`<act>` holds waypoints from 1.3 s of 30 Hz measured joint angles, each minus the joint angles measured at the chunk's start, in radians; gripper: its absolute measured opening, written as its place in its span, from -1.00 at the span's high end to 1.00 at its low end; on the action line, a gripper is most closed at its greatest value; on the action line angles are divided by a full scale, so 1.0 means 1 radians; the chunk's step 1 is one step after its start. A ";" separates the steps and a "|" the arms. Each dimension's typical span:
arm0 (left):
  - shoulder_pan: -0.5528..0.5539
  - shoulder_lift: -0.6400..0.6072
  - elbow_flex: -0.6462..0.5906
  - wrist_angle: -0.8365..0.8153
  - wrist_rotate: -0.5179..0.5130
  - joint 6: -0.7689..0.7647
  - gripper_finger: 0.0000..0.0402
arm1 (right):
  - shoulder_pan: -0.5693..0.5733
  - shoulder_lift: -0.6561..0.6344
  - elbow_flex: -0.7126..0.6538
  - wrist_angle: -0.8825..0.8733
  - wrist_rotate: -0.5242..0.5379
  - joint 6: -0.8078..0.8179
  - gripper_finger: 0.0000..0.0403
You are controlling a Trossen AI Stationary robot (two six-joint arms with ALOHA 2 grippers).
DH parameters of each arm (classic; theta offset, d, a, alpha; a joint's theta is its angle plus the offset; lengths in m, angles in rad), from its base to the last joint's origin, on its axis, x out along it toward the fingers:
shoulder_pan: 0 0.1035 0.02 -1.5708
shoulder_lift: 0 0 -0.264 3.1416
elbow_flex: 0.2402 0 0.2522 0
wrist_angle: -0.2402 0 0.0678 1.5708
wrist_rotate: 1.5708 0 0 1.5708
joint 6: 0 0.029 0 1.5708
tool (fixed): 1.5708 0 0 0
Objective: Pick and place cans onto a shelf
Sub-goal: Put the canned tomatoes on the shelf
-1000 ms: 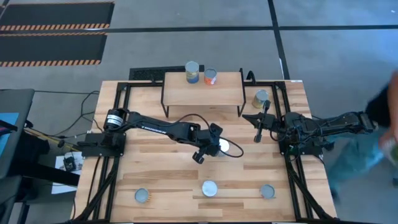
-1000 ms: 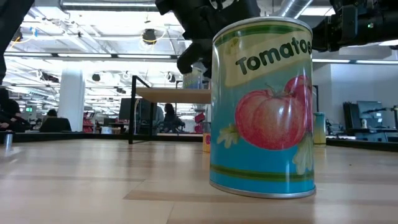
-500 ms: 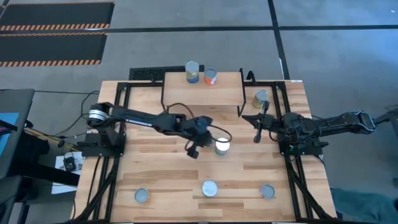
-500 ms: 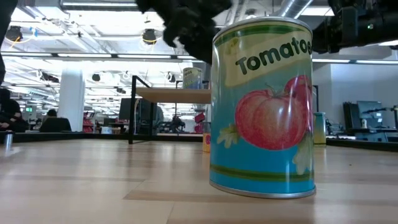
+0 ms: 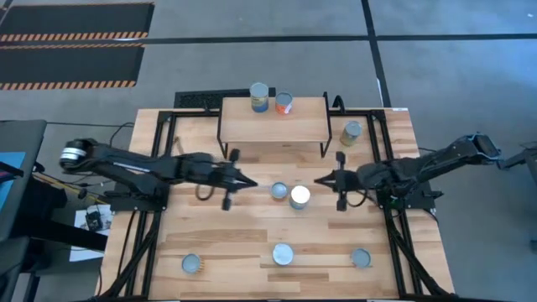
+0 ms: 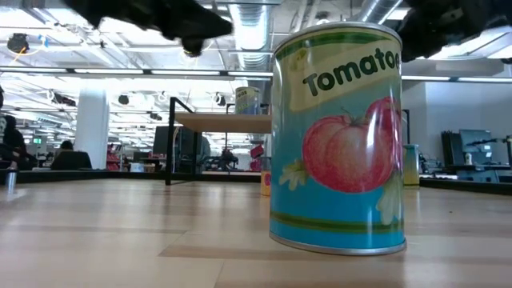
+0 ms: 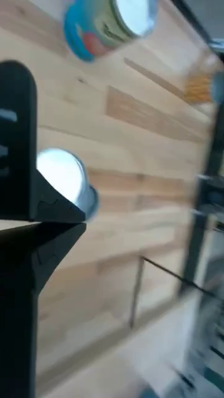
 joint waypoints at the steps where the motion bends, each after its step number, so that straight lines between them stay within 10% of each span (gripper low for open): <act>1: 0.000 -0.044 -0.032 0.017 -0.002 -0.008 1.00 | 0.012 0.027 0.027 -0.033 -0.001 0.012 0.85; 19: 0.003 -0.508 -0.409 0.093 -0.219 -0.049 1.00 | 0.046 0.485 0.368 -0.429 -0.054 -0.002 0.16; 39: 0.003 -0.511 -0.436 0.122 -0.274 -0.012 1.00 | 0.010 0.698 0.559 -0.608 -0.087 -0.099 0.94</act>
